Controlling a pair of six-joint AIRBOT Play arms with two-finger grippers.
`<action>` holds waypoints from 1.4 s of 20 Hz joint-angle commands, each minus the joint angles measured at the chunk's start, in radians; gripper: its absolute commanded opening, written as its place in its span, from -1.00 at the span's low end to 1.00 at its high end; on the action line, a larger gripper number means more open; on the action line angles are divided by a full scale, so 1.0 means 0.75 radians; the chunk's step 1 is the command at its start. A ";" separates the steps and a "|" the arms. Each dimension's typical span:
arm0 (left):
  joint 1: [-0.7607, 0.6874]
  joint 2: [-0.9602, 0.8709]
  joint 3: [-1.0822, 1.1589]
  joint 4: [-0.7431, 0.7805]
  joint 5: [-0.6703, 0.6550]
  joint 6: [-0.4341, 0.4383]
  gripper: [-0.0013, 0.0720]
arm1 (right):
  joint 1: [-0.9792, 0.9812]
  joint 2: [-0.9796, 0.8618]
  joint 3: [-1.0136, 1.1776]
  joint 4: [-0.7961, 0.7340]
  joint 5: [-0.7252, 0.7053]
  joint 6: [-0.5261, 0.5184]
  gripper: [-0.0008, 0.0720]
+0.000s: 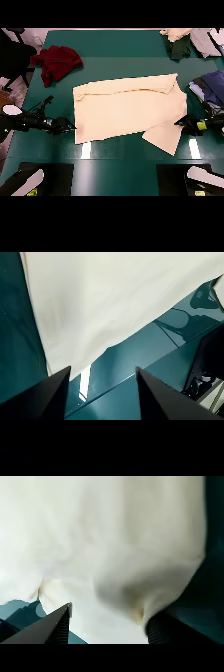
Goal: Fold the shirts.
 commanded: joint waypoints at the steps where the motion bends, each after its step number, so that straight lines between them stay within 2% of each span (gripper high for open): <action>1: 0.001 0.005 -0.001 -0.003 0.011 -0.003 0.40 | 0.122 0.000 -0.022 0.015 -0.077 0.031 0.51; 2: 0.001 0.005 -0.001 0.001 0.015 -0.003 0.40 | 0.144 0.000 -0.022 0.014 -0.070 0.034 0.50; 4: 0.001 0.005 -0.001 0.014 0.045 -0.003 0.40 | 0.170 0.000 -0.022 0.015 -0.050 0.039 -0.03; 7: 0.001 0.005 -0.001 0.016 0.055 -0.003 0.40 | 0.178 0.007 -0.022 0.015 0.060 0.040 -0.34; 9: 0.001 0.005 -0.002 0.016 0.056 -0.003 0.40 | 0.178 0.060 -0.022 0.015 0.050 0.039 -0.73; 11: 0.001 0.005 -0.002 0.025 0.091 -0.008 0.40 | 0.172 0.140 -0.022 0.014 0.025 0.039 -0.88; 13: 0.001 0.005 -0.002 0.152 0.164 -0.086 0.40 | 0.136 0.205 -0.022 0.015 0.022 0.039 -0.89; 16: 0.001 0.005 -0.011 0.354 0.114 -0.168 0.40 | 0.076 0.240 -0.022 0.025 0.016 0.038 -0.90; 19: -0.001 0.005 -0.107 0.263 0.015 -0.175 0.40 | 0.075 0.235 -0.022 0.026 0.014 0.030 -0.90; 22: -0.001 0.005 -0.236 0.032 0.052 -0.126 0.40 | 0.075 0.235 -0.022 0.025 0.013 0.027 -0.90; 26: -0.007 0.005 -0.285 0.007 0.110 -0.115 0.40 | 0.075 0.235 -0.022 0.027 0.016 0.027 -0.90; 28: -0.090 0.005 -0.285 0.011 0.150 -0.120 0.40 | 0.075 0.235 -0.022 0.036 0.015 0.025 -0.90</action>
